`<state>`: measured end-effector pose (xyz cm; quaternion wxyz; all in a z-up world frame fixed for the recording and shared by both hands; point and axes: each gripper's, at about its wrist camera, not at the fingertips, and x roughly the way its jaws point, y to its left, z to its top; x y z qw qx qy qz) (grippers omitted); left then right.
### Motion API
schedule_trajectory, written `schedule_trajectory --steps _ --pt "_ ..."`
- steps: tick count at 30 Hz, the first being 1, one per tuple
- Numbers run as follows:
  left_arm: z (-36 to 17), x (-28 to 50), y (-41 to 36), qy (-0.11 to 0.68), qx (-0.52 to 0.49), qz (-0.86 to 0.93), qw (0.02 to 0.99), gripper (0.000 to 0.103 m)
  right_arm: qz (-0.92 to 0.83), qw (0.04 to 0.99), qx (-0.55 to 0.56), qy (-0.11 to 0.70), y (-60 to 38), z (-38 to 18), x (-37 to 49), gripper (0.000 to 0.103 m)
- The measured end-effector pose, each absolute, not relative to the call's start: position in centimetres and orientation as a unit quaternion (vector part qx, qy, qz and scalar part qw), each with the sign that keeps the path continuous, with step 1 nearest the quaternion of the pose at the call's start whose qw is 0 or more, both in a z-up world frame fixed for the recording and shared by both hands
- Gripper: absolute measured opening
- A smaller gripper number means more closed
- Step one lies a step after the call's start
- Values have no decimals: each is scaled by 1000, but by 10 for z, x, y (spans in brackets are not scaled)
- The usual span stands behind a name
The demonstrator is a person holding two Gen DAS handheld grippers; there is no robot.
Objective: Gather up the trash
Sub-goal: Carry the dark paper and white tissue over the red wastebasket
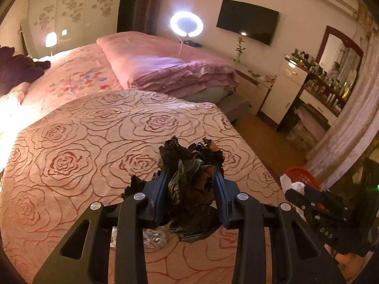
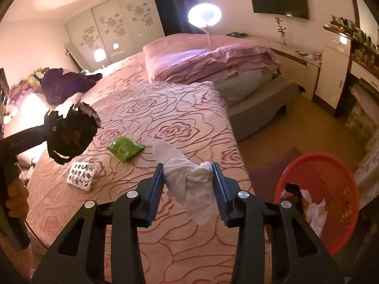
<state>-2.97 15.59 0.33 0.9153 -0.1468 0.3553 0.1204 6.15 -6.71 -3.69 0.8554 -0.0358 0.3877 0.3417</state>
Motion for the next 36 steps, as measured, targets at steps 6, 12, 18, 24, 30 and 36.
schedule_trajectory --steps 6,12,18,24,30,36 --pt "3 -21 136 361 -136 96 918 33 326 865 -25 382 -83 -32 67 39" --pt "-3 -7 111 374 -119 64 918 33 297 874 -13 384 -107 -34 73 39" --pt "-9 10 87 387 -105 32 916 34 264 883 0 389 -136 -38 82 39" --pt "-14 27 63 398 -89 2 913 34 226 893 17 389 -170 -39 93 39" --pt "-16 44 33 404 -66 -34 912 34 188 901 32 390 -200 -44 100 39" --pt "-18 64 0 410 -43 -74 908 34 169 901 52 396 -223 -50 106 39"
